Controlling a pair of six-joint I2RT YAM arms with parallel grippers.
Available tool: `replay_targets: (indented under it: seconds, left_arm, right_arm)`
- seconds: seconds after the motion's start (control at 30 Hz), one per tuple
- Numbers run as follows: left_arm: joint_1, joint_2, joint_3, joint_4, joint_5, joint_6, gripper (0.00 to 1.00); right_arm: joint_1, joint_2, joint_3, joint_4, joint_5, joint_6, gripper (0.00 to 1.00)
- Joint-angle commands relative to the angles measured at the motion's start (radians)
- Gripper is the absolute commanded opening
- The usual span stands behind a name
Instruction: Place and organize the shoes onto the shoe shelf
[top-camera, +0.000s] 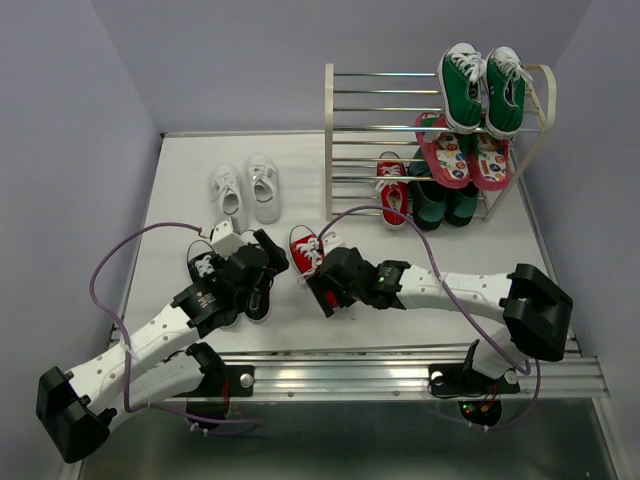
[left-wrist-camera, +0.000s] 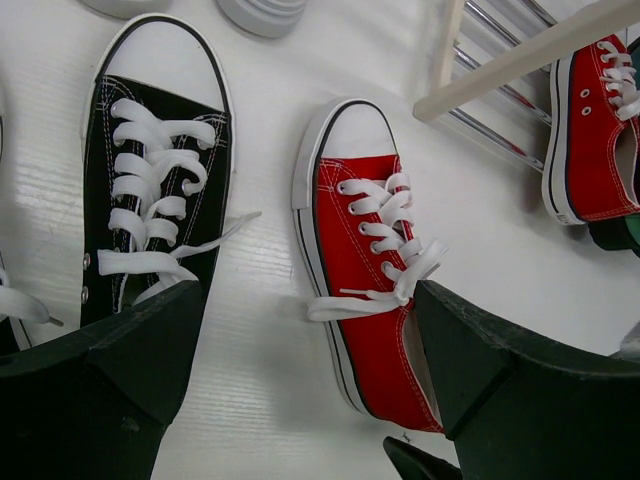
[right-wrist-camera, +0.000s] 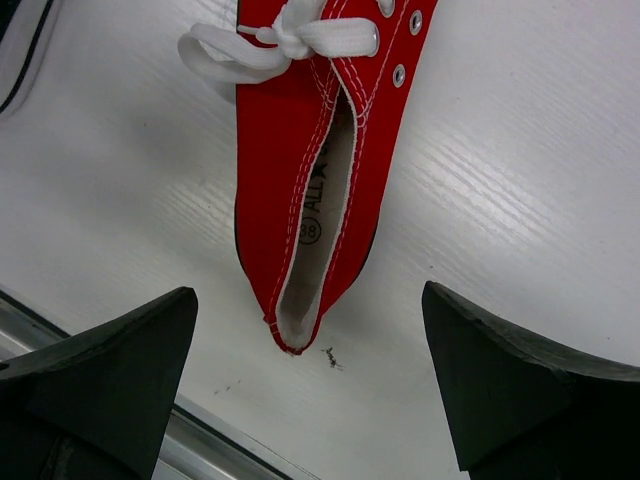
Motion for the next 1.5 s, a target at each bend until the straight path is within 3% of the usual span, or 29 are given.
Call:
replay_targets:
  seconds: [0.0, 0.07, 0.1, 0.13, 0.3, 0.67, 0.87, 0.93, 1.47]
  left_arm:
    - [0.006, -0.018, -0.013, -0.011, -0.014, -0.017, 0.99]
    - [0.006, -0.016, -0.012, -0.011, -0.013, -0.019, 0.99]
    - [0.006, -0.016, -0.012, -0.011, -0.011, -0.02, 0.99]
    - [0.006, -0.015, -0.012, -0.01, -0.011, -0.02, 0.99]
    - [0.006, -0.018, -0.013, -0.016, -0.014, -0.023, 0.99]
    - [0.006, -0.018, -0.015, -0.01, -0.013, -0.022, 0.99]
    - [0.006, -0.021, -0.015, -0.01, -0.01, -0.022, 0.99]
    - [0.006, -0.019, -0.013, -0.011, -0.01, -0.022, 0.99]
    - [0.007, 0.011, -0.003, 0.008, -0.013, -0.012, 0.99]
  right_arm:
    - [0.012, 0.032, 0.025, 0.063, 0.028, 0.014, 0.99]
    - [0.012, 0.06, 0.033, 0.069, 0.048, 0.016, 0.96]
    - [0.012, 0.067, 0.035, 0.071, 0.056, 0.022, 0.86]
    - [0.012, 0.079, 0.038, 0.075, 0.085, 0.03, 0.83]
    - [0.012, 0.109, 0.035, 0.083, 0.143, 0.067, 0.71]
    - [0.012, 0.135, 0.008, 0.158, 0.125, 0.068, 0.53]
    - [0.012, 0.13, 0.004, 0.163, 0.143, 0.065, 0.22]
    - [0.012, 0.119, 0.001, 0.163, 0.155, 0.068, 0.01]
    - [0.012, -0.255, -0.237, 0.288, 0.254, 0.106, 0.01]
